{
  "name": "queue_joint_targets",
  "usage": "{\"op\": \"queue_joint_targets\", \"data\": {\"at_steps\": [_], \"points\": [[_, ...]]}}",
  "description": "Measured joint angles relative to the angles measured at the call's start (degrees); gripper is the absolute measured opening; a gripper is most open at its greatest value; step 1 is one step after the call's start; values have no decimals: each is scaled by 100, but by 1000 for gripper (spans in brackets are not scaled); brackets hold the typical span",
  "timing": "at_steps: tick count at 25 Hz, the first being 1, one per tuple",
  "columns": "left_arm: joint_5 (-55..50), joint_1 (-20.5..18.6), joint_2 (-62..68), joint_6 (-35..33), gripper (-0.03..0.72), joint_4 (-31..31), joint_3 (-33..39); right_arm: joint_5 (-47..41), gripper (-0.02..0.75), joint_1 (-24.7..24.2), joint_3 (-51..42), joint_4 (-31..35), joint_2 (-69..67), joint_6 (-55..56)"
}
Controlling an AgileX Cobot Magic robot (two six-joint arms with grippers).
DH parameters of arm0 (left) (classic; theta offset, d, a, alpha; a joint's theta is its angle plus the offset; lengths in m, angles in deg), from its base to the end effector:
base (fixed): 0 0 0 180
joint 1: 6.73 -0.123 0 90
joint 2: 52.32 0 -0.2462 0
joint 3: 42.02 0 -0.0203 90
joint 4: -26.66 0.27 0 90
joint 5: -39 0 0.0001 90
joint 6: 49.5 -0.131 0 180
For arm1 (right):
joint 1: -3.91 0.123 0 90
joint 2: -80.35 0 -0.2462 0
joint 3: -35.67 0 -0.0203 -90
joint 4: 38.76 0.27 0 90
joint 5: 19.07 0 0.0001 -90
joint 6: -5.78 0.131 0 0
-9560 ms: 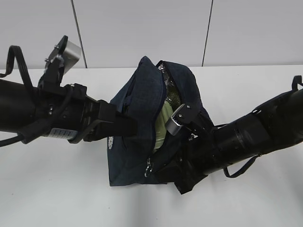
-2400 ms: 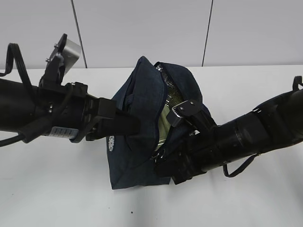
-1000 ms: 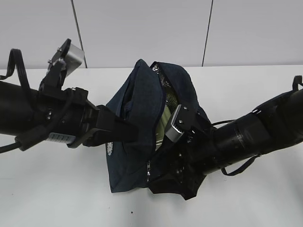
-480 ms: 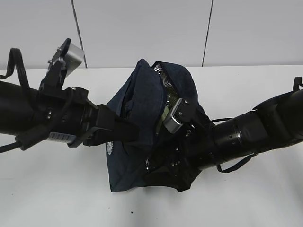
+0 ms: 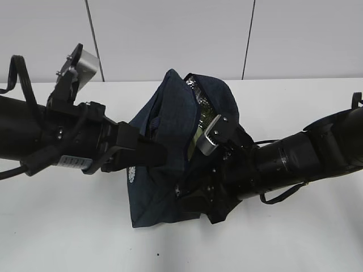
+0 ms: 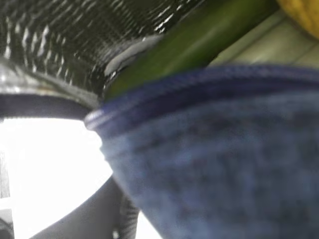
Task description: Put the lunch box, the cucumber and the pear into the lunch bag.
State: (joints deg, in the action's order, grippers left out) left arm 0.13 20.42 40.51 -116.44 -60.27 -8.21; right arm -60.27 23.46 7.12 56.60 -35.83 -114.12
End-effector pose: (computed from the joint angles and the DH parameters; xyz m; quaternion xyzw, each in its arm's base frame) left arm 0.2473 -0.2192 0.1597 0.2020 0.8396 -0.4351 0.2548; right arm 0.2959 0.1963 0.0595 -0.4295 0.7778 0.3198 0.3291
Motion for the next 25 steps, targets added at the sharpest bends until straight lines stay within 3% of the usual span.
{"op": "queue_joint_targets", "data": {"at_steps": [6, 8, 20, 25], "points": [[0, 0, 0, 0, -15, -4, 0, 135, 206, 0, 0, -78, 0, 0], [0, 0, 0, 0, -15, -4, 0, 135, 183, 0, 0, -165, 0, 10], [-16, 0, 0, 0, -15, -6, 0, 235, 136, 0, 0, -371, 0, 155], [-23, 0, 0, 0, -15, 189, 0, 328, 191, 0, 0, -440, 0, 155]]}}
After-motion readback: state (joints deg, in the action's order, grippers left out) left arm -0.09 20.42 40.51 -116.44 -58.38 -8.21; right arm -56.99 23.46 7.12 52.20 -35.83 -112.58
